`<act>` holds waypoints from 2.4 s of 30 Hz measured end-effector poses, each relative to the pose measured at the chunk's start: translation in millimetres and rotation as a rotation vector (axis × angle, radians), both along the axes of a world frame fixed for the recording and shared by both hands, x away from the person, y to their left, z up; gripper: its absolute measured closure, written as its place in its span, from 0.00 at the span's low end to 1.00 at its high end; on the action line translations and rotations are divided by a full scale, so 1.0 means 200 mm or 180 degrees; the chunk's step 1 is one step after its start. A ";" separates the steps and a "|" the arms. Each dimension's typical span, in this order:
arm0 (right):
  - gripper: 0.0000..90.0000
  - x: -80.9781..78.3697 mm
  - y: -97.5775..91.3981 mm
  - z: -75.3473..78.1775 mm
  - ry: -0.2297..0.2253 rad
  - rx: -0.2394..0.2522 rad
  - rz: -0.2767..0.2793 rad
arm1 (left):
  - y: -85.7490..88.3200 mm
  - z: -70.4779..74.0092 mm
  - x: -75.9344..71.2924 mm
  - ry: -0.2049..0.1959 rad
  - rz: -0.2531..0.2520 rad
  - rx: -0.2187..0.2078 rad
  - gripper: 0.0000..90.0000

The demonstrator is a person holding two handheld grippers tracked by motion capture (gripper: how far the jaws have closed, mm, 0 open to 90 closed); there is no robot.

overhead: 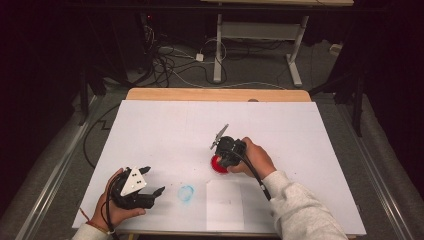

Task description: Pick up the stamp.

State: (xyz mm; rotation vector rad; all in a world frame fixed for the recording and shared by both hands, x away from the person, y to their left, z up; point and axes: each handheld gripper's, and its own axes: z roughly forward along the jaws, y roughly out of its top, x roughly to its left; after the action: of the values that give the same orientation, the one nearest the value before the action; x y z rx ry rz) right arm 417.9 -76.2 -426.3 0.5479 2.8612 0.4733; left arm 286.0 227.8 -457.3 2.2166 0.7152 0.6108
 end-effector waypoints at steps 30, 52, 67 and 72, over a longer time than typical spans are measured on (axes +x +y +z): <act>0.85 -0.02 -0.01 0.01 -0.0095 0.0090 -0.0030 | 0.00 0.00 0.00 0.0014 -0.0004 0.0010 0.23; 0.85 -0.16 -0.20 0.19 -0.0404 0.0886 -0.0128 | 0.00 0.00 0.00 0.0013 -0.0005 0.0026 0.23; 0.85 -0.27 -0.26 0.19 -0.0520 0.1065 -0.0052 | -0.01 -0.01 0.00 0.0013 -0.0022 0.0043 0.23; 0.85 -0.28 -0.27 0.22 -0.0572 0.1062 -0.0067 | -0.01 -0.01 0.00 0.0022 -0.0025 0.0045 0.23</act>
State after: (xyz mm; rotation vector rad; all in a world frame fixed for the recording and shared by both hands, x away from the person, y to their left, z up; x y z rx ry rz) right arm 361.0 -130.2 -383.0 0.5543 2.6162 0.9544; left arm 286.6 226.2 -459.4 2.2345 0.7075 0.6061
